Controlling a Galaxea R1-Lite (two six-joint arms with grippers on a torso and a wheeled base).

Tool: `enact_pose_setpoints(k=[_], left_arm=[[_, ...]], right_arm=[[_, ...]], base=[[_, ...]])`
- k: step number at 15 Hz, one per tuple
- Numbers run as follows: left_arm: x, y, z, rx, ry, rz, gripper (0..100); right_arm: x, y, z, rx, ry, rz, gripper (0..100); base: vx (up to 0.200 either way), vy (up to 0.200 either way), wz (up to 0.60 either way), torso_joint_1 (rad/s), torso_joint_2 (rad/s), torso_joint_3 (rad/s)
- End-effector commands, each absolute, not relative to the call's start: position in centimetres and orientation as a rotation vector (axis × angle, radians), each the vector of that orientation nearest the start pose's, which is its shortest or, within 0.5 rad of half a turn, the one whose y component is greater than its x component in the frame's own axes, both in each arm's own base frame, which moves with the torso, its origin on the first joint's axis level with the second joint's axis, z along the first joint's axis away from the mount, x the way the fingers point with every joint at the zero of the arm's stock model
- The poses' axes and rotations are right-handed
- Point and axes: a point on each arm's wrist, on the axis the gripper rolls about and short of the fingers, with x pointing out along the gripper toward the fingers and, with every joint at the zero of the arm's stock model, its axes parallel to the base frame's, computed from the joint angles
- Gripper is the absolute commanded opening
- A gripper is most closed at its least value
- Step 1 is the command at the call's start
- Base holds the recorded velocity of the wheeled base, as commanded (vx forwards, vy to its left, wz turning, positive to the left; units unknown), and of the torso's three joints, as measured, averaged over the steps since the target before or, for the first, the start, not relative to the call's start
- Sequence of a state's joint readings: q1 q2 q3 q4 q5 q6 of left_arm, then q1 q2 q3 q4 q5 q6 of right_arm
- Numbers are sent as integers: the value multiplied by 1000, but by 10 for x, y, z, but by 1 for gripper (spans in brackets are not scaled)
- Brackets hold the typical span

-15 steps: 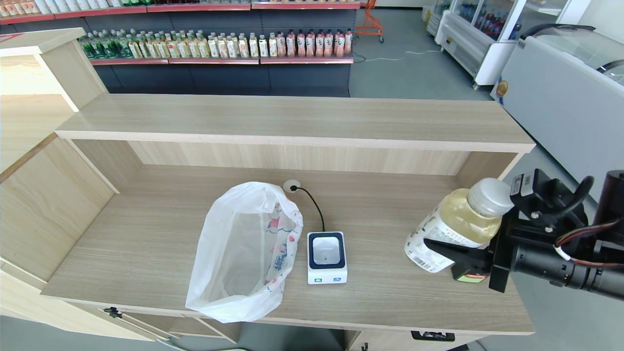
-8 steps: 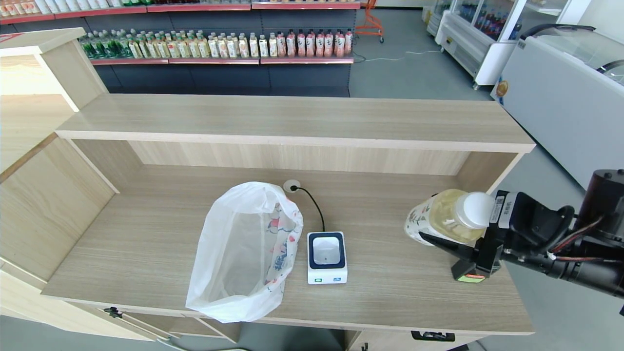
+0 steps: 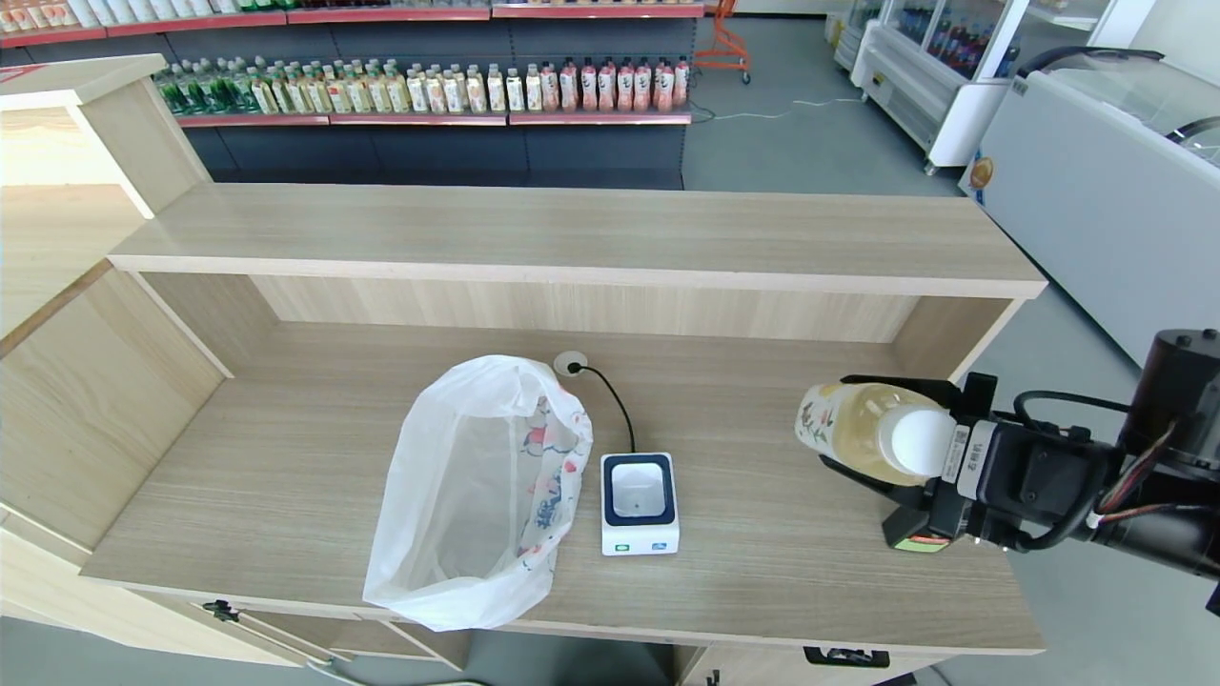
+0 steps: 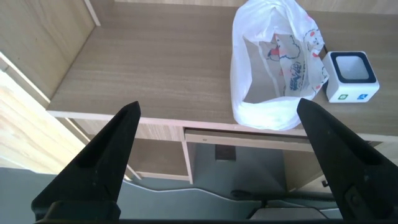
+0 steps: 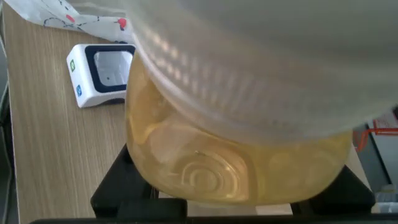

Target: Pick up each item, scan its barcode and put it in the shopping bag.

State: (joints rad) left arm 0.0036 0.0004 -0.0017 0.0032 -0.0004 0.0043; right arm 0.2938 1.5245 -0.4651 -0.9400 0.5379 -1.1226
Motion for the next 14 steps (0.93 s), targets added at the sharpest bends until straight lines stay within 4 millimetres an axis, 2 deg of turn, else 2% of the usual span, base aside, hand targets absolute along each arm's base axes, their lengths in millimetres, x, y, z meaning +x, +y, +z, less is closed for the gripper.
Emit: enact_pose_setpoints(k=[1, 12, 14], left_arm=[[-23, 0, 76, 5, 2, 5, 100], [-23, 0, 76, 3, 2, 3, 100], [-23, 0, 76, 5, 2, 3, 100]], right_arm=[[221, 79, 172, -1056, -360, 799, 0], [243, 84, 161, -1050, -347, 861, 0], [248, 72, 153, -1047, -317, 866, 0]], base=[[0, 0, 0, 0, 0, 0], [0, 200, 0, 2, 5, 3], [0, 100, 0, 4, -1, 1]])
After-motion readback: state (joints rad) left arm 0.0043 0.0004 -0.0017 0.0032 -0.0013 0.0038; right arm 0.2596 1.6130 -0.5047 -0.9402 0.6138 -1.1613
